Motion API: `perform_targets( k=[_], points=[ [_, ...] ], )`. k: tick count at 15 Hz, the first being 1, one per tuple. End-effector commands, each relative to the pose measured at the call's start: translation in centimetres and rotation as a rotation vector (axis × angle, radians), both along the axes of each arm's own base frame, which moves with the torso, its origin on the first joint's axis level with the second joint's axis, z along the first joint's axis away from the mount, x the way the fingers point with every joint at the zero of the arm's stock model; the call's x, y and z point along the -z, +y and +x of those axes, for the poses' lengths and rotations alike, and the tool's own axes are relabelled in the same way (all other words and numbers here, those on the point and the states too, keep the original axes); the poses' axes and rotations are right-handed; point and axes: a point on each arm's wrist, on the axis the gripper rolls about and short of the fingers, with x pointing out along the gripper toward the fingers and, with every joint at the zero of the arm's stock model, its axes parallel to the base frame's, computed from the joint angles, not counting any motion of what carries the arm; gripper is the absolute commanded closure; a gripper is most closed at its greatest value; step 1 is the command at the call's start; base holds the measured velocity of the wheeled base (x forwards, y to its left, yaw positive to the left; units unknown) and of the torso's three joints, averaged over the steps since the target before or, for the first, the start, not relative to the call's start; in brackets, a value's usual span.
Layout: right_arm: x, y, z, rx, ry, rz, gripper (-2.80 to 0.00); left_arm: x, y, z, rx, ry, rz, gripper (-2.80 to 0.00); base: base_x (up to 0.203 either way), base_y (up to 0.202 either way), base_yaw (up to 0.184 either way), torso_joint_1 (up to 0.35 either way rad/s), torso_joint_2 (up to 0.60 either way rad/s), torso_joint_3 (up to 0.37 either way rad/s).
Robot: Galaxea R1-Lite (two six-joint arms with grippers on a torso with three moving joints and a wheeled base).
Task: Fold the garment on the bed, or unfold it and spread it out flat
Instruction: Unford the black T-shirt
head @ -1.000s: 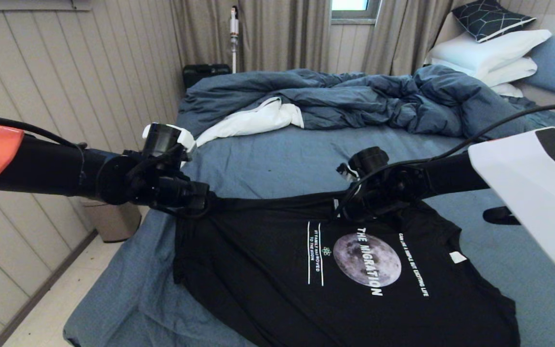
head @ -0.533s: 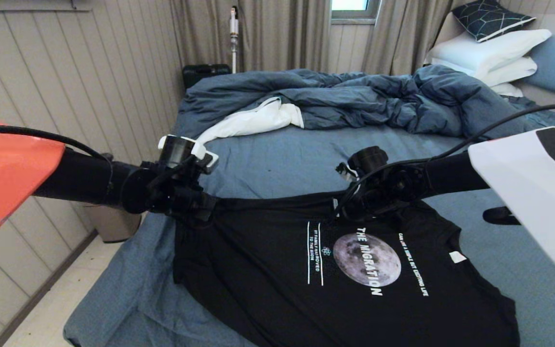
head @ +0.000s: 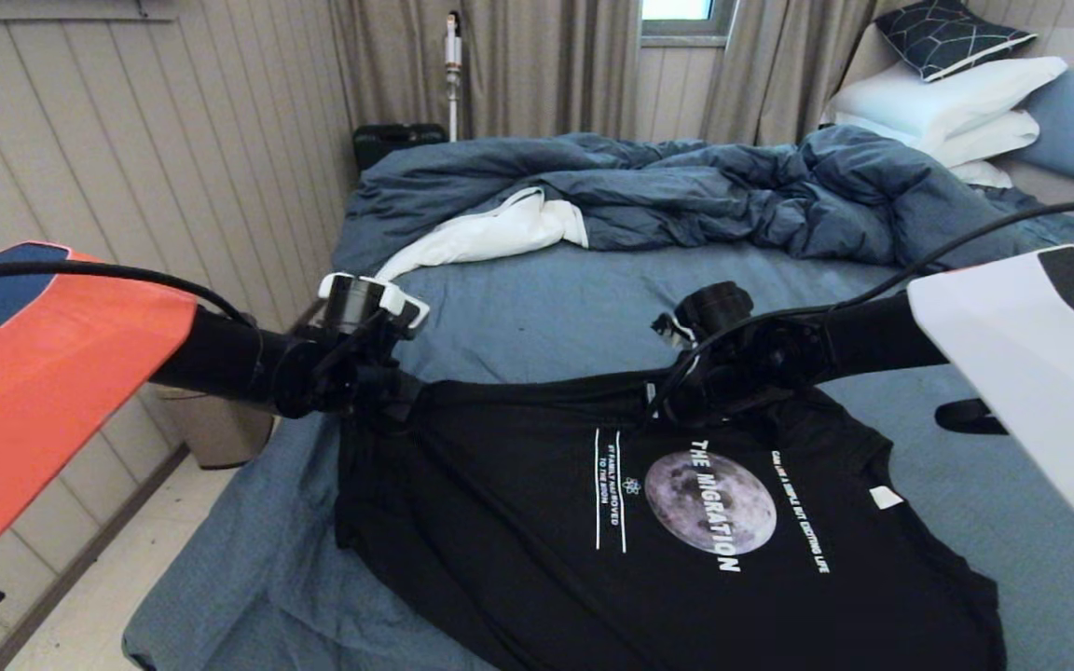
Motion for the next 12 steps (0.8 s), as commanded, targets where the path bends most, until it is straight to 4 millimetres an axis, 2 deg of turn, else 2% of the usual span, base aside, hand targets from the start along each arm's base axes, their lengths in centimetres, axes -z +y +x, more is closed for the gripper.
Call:
perform_targets(
  k=[1,4,8,12],
  points=[
    [0.1,0.0,0.0,-0.001,0.004,0.001,0.0,0.6,0.1,0.2,-0.003,0.009,0.007,0.0,0.0,0.0,0.0,0.0,0.0,0.0],
    [0.3,0.1,0.1,-0.001,0.007,0.0,0.0,0.5,0.2,0.6,-0.011,0.0,0.001,0.0,0.0,0.0,0.0,0.0,0.0,0.0],
    [0.4,0.1,0.1,-0.002,0.01,-0.001,0.0,-1.0,0.4,2.9,-0.072,-0.111,-0.047,0.0,0.0,0.0,0.0,0.0,0.0,0.0],
    [0.2,0.1,-0.1,-0.002,0.007,0.0,0.0,1.5,0.4,4.7,-0.113,-0.145,-0.056,0.0,0.0,0.0,0.0,0.0,0.0,0.0]
  ],
)
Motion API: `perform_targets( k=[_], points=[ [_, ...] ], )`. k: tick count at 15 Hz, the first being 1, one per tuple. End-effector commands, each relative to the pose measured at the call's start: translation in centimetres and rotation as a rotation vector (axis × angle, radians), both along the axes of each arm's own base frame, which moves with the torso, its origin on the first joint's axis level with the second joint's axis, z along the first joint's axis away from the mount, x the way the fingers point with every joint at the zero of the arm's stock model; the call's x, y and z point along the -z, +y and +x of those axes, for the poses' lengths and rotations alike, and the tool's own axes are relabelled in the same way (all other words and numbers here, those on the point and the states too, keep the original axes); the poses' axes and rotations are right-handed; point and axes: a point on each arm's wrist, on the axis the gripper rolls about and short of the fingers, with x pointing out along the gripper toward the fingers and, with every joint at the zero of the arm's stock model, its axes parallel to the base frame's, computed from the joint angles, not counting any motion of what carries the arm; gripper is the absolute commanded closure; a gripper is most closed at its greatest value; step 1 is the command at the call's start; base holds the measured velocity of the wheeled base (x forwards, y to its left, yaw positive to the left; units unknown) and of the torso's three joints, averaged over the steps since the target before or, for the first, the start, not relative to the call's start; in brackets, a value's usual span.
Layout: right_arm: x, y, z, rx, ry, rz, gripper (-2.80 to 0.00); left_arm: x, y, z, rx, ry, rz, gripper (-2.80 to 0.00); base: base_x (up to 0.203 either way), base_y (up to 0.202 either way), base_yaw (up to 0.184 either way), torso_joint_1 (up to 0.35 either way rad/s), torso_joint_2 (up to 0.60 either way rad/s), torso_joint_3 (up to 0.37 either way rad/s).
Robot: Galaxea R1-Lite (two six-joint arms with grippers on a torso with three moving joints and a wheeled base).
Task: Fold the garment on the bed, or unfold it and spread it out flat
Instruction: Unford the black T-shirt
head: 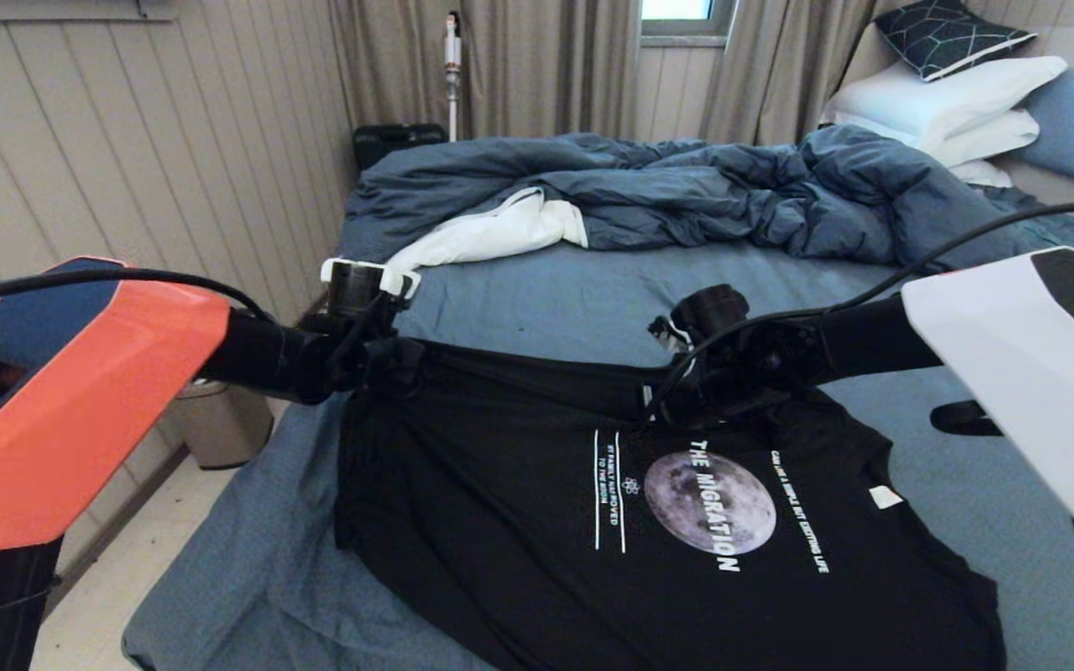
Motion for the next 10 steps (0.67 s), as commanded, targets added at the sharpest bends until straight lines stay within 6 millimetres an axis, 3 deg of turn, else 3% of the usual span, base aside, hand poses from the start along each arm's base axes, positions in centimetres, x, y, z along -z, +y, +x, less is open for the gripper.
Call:
perform_targets(
  k=[1,5,6,10],
  points=[
    [0.0,0.0,0.0,0.0,0.002,0.001,0.0,2.0,0.0,0.7,-0.008,0.023,0.013,0.0,0.0,0.0,0.0,0.0,0.0,0.0],
    [0.1,0.0,0.0,0.0,0.004,0.0,0.0,2.0,-0.2,1.2,-0.008,0.0,0.006,0.0,0.0,0.0,0.0,0.0,0.0,0.0],
    [0.0,0.0,0.0,0.0,0.002,0.001,0.0,2.1,-0.2,1.2,-0.025,-0.001,0.015,-2.8,0.0,0.0,0.0,0.0,0.0,0.0],
    [0.0,0.0,0.0,0.0,0.002,0.001,0.0,0.9,0.0,1.1,-0.061,-0.028,0.024,-2.8,0.0,0.0,0.0,0.0,0.0,0.0]
  ],
)
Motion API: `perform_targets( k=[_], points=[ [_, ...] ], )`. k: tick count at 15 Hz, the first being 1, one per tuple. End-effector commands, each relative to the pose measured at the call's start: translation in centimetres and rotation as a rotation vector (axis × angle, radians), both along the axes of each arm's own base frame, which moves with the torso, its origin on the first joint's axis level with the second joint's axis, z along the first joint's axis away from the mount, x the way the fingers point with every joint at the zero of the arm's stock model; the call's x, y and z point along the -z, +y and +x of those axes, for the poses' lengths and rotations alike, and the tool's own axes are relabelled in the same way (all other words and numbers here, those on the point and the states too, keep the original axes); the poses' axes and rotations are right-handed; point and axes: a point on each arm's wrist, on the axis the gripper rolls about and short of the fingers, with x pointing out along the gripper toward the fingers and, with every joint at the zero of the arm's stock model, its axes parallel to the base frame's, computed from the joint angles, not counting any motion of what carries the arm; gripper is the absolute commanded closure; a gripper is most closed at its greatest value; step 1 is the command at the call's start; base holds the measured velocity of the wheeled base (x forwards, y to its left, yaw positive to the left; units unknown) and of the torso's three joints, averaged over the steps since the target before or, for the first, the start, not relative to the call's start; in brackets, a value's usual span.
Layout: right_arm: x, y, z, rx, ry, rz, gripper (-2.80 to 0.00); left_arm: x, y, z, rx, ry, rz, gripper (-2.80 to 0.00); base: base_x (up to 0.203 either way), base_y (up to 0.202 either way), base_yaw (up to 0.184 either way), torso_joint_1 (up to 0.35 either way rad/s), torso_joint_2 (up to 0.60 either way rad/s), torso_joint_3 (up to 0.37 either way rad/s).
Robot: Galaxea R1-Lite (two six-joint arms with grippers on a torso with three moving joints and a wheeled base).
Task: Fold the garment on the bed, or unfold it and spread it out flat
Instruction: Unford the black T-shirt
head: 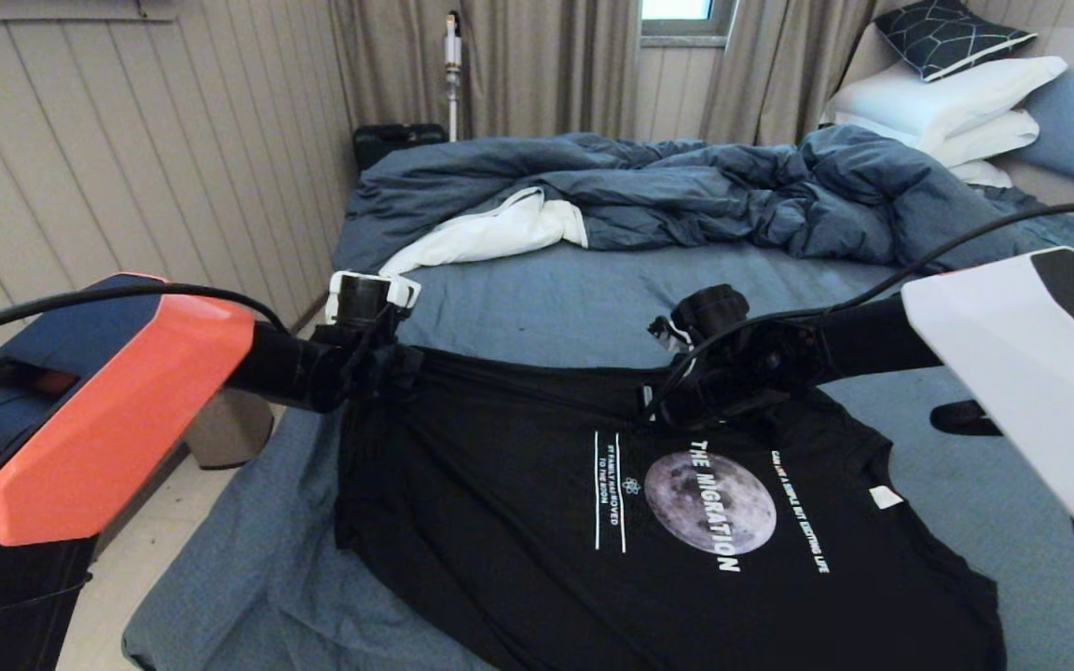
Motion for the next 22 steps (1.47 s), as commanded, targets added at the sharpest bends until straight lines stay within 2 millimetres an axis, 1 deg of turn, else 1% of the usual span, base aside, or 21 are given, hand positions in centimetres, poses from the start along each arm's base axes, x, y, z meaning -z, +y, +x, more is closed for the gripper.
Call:
perform_targets(
  k=[1,3,5,8,12,14,18,20,22],
  points=[
    [0.0,0.0,0.0,0.0,0.002,0.002,0.0,-1.0,0.1,-0.3,-0.001,-0.016,-0.005,-2.8,0.0,0.0,0.0,0.0,0.0,0.0],
    [0.0,0.0,0.0,0.0,0.001,0.002,0.0,-1.8,0.3,-0.8,-0.001,-0.02,-0.008,-2.8,0.0,0.0,0.0,0.0,0.0,0.0],
    [-0.2,0.0,-0.1,-0.001,-0.001,0.001,0.0,-1.5,0.4,-1.3,0.006,0.003,0.007,-2.8,0.0,0.0,0.0,0.0,0.0,0.0],
    [-0.2,0.0,-0.1,-0.001,-0.001,0.002,0.0,-1.9,0.4,-1.2,0.011,-0.012,-0.001,-2.8,0.0,0.0,0.0,0.0,0.0,0.0],
    [-0.2,0.0,-0.1,-0.001,-0.003,0.002,0.0,-3.5,0.2,-0.7,0.0,-0.066,-0.024,-2.8,0.0,0.0,0.0,0.0,0.0,0.0],
    [-0.3,0.0,-0.1,-0.001,-0.004,0.002,0.0,-3.5,0.0,-0.2,-0.012,-0.082,-0.024,-2.8,0.0,0.0,0.0,0.0,0.0,0.0],
    [-0.3,0.0,-0.1,-0.001,-0.004,0.002,0.0,-2.0,-0.3,0.8,-0.015,-0.07,-0.017,-2.8,0.0,0.0,0.0,0.0,0.0,0.0],
    [-0.1,0.1,-0.1,-0.002,-0.001,0.002,0.0,-2.3,-0.3,0.9,-0.017,-0.083,-0.024,-2.8,0.0,0.0,0.0,0.0,0.0,0.0],
    [-0.1,0.1,-0.1,-0.002,0.0,0.001,0.0,-3.3,-0.1,1.0,-0.036,-0.112,-0.033,-2.8,0.0,0.0,0.0,0.0,0.0,0.0]
  ],
)
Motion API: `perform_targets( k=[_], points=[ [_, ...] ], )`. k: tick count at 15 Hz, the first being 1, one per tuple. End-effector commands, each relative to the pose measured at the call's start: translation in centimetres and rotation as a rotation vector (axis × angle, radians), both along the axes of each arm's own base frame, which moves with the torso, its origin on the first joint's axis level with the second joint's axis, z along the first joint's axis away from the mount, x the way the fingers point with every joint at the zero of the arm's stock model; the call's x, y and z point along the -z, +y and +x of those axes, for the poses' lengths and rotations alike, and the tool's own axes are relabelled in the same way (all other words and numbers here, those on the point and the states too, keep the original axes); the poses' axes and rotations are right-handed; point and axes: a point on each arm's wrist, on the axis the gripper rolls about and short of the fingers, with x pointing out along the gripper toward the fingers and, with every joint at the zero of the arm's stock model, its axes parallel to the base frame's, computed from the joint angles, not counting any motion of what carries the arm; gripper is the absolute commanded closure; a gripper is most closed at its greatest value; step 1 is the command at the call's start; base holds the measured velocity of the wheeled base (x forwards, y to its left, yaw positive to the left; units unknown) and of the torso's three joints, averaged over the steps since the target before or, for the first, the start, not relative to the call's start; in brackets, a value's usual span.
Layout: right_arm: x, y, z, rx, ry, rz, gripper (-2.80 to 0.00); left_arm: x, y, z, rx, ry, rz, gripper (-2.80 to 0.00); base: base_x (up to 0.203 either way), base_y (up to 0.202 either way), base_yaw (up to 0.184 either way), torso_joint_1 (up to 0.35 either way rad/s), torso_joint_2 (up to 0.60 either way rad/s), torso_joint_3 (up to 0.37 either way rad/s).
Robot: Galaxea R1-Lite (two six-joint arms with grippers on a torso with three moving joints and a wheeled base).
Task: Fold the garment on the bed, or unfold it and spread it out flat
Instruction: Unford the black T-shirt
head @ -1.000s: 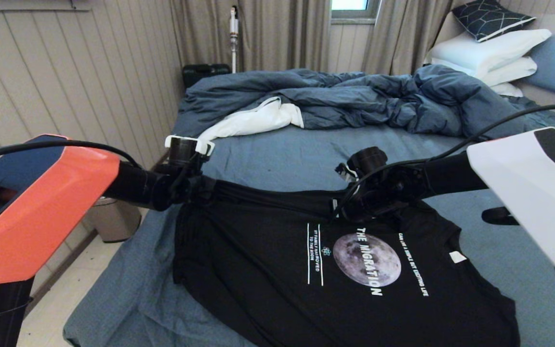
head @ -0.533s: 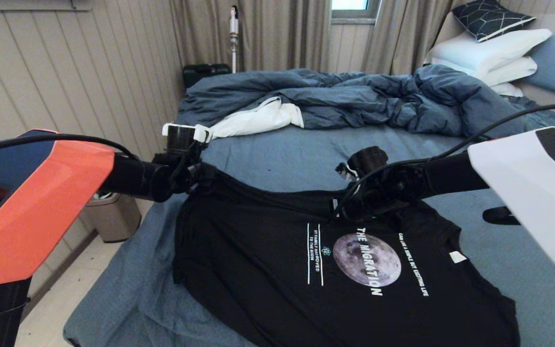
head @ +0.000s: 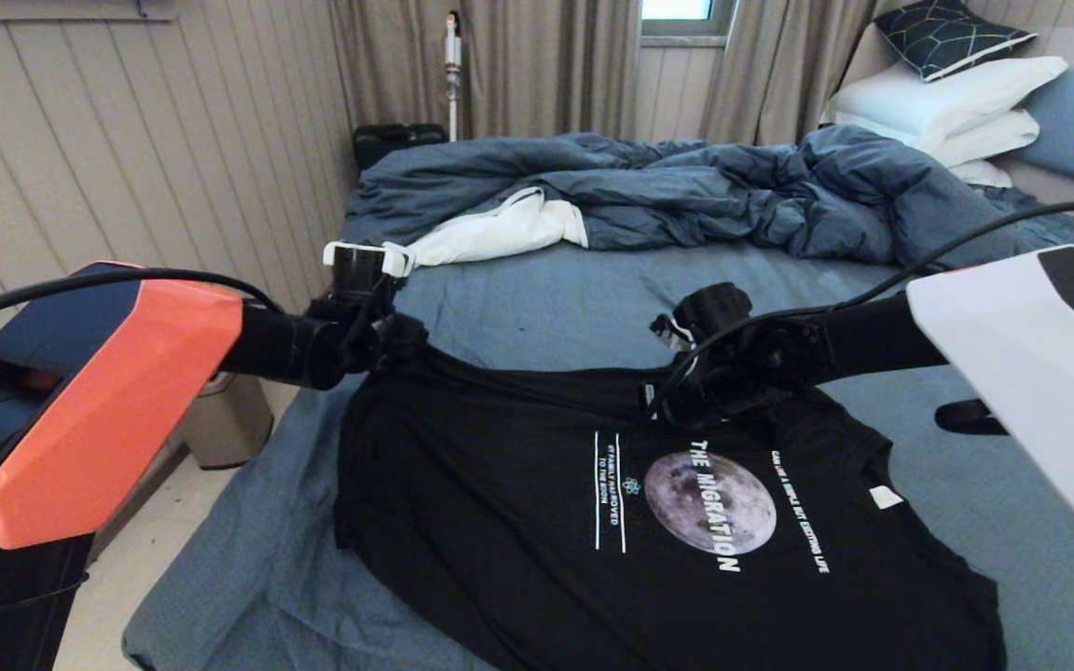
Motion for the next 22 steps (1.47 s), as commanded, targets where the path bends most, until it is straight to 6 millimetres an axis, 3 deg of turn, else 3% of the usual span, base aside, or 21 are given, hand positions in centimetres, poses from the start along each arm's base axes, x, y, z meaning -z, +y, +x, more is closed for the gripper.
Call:
perform_targets(
  k=[1,5,8,9,13,15,17,18,22],
  points=[
    [0.1,0.0,0.0,0.0,0.003,0.001,0.0,-1.2,0.1,-0.1,-0.021,-0.032,-0.02,-2.8,0.0,0.0,0.0,0.0,0.0,0.0],
    [0.0,0.1,0.0,-0.002,0.002,0.001,0.0,-7.6,1.6,-3.0,-0.039,-0.118,-0.092,-2.8,0.0,0.0,0.0,0.0,0.0,0.0],
    [0.0,0.0,0.0,0.0,0.001,0.002,0.0,-12.0,3.1,-7.6,-0.019,-0.08,-0.197,-2.8,0.0,0.0,0.0,0.0,0.0,0.0],
    [0.0,0.1,0.0,-0.002,0.001,0.002,0.0,-12.4,3.4,-9.4,-0.009,-0.018,-0.243,-2.8,0.0,0.0,0.0,0.0,0.0,0.0],
    [0.0,0.1,-0.1,-0.003,0.002,0.001,0.0,-8.5,2.1,-15.5,-0.006,0.335,-0.358,-2.8,0.0,0.0,0.0,0.0,0.0,0.0],
    [-0.1,0.1,-0.1,-0.003,-0.001,0.002,0.0,-6.6,0.7,-17.0,-0.039,0.454,-0.409,-2.8,0.0,0.0,0.0,0.0,0.0,0.0],
    [-0.4,0.0,-0.1,-0.002,-0.008,0.005,0.0,-5.5,0.6,-17.7,-0.102,0.551,-0.417,-2.8,0.0,0.0,0.0,0.0,0.0,0.0],
    [-0.3,0.0,-0.1,-0.002,-0.005,0.004,0.0,-5.3,0.8,-18.0,-0.141,0.593,-0.423,0.0,0.0,0.0,0.0,0.0,0.0,0.0],
    [-0.3,0.1,-0.1,-0.003,-0.004,0.003,0.0,-5.6,0.6,-18.0,-0.143,0.606,-0.463,0.0,0.0,0.0,0.0,0.0,0.0,0.0]
  ],
)
